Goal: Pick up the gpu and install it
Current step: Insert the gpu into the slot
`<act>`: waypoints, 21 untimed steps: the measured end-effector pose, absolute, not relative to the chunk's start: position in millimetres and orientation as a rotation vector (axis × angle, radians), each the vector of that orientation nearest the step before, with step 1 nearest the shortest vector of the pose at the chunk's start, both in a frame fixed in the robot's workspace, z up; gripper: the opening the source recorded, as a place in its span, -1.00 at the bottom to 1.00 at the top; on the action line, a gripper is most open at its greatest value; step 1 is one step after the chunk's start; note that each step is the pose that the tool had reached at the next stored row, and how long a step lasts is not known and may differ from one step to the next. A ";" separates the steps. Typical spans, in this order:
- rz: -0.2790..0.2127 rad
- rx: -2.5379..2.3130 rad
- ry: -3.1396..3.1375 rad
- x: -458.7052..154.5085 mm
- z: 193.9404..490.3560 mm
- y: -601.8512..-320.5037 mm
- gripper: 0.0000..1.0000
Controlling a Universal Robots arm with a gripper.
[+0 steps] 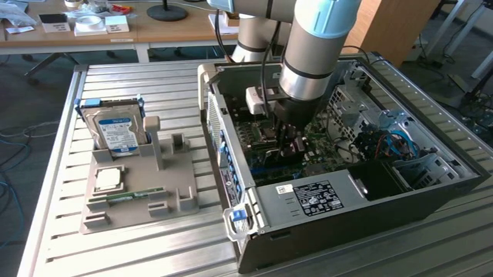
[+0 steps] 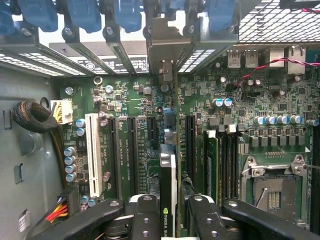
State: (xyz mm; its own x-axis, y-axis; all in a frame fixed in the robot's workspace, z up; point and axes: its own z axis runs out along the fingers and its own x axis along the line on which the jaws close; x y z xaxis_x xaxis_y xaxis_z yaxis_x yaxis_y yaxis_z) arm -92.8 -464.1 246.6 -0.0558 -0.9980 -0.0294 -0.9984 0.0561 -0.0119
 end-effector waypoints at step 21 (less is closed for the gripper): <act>0.018 -2.133 2.266 -93.9 246.2 -464.0 -0.47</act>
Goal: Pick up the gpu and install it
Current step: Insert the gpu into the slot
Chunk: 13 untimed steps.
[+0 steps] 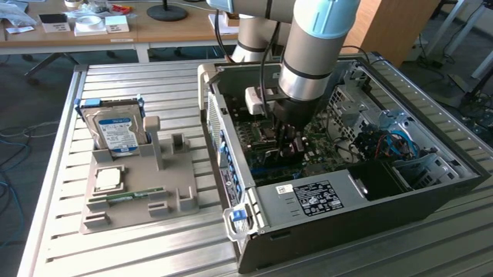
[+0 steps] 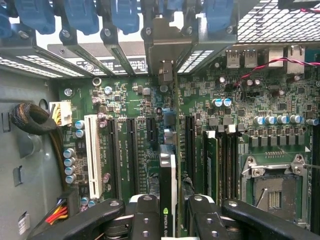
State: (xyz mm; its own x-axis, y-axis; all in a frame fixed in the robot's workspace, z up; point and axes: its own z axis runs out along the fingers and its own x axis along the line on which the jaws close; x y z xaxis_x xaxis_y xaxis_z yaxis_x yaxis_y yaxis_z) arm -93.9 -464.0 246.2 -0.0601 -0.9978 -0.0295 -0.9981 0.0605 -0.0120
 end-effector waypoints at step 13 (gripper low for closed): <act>0.018 -2.133 2.266 -94.3 245.9 -464.0 -0.47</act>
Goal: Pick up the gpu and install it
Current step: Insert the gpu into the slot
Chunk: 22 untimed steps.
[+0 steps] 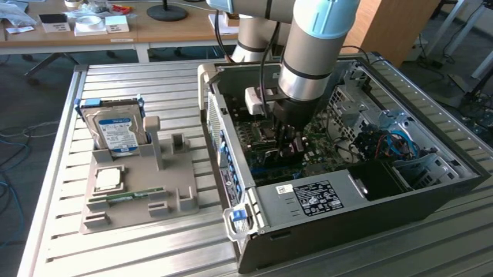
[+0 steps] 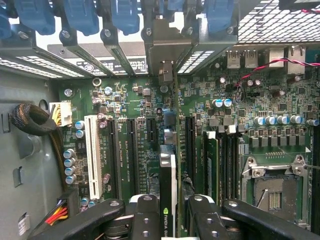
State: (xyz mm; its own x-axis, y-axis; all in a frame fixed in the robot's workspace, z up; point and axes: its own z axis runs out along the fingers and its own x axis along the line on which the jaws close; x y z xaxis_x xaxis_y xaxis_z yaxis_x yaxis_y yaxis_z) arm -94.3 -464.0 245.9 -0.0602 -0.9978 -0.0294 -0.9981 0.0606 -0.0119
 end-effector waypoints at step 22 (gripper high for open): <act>0.018 -2.133 2.266 -94.3 259.6 -464.0 -0.20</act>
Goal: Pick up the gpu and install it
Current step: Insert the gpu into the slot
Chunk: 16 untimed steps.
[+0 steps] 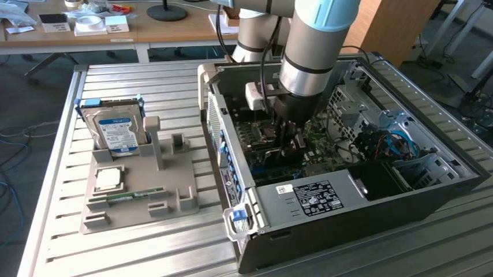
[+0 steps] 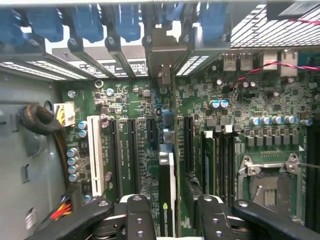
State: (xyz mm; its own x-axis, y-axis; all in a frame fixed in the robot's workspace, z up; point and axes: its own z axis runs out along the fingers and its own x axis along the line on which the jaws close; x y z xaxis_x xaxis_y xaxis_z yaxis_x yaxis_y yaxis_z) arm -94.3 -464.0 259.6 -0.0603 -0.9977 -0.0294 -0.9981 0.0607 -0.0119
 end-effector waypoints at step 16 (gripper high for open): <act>0.018 -2.133 2.266 -94.3 313.1 -463.9 -0.20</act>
State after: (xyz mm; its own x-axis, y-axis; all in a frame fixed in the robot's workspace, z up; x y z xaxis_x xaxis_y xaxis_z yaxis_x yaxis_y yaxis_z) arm -94.3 -463.9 313.1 -0.0603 -0.9977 -0.0294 -0.9981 0.0607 -0.0119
